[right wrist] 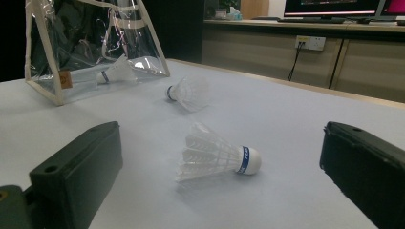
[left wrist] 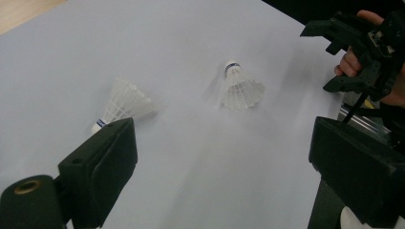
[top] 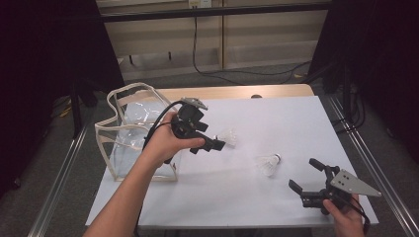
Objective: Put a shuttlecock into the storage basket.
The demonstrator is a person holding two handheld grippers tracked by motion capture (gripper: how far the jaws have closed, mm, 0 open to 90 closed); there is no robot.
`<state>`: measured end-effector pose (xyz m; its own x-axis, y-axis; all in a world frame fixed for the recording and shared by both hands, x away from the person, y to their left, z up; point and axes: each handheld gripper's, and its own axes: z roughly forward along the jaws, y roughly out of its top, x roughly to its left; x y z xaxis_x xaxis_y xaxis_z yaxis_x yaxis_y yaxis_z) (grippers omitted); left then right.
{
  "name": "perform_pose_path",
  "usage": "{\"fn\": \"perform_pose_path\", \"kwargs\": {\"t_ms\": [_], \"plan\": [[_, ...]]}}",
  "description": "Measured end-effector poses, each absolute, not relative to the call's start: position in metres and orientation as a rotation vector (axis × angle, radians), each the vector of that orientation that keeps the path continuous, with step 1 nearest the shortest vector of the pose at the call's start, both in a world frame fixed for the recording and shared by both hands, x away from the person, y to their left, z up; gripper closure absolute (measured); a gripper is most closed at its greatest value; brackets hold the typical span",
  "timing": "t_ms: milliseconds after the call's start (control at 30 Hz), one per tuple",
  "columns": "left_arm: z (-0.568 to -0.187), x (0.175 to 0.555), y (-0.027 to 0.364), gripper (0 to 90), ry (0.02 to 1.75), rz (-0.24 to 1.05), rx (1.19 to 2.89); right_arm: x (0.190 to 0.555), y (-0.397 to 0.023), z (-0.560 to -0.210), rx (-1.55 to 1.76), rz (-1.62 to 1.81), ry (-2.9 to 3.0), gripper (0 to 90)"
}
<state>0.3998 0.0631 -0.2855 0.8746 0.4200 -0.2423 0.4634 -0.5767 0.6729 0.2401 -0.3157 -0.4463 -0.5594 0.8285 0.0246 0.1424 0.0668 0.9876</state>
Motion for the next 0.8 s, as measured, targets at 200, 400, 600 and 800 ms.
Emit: {"fn": "perform_pose_path", "kwargs": {"t_ms": [200, 400, 600, 800], "plan": [[-0.290, 0.399, 0.057, 9.4, 0.621, -0.070, 2.260, 0.240, -0.315, -0.446, 0.963, 1.537, 1.777, 0.7], [-0.295, 0.398, 0.051, 9.4, 0.609, -0.078, 2.262, 0.240, -0.316, -0.446, 0.962, 1.537, 1.777, 0.7], [-0.300, 0.399, 0.046, 9.4, 0.602, -0.083, 2.263, 0.241, -0.316, -0.446, 0.960, 1.536, 1.782, 0.7], [-0.306, 0.398, 0.040, 9.4, 0.593, -0.074, 2.285, 0.240, -0.315, -0.446, 0.959, 1.535, 1.785, 0.7]]}}
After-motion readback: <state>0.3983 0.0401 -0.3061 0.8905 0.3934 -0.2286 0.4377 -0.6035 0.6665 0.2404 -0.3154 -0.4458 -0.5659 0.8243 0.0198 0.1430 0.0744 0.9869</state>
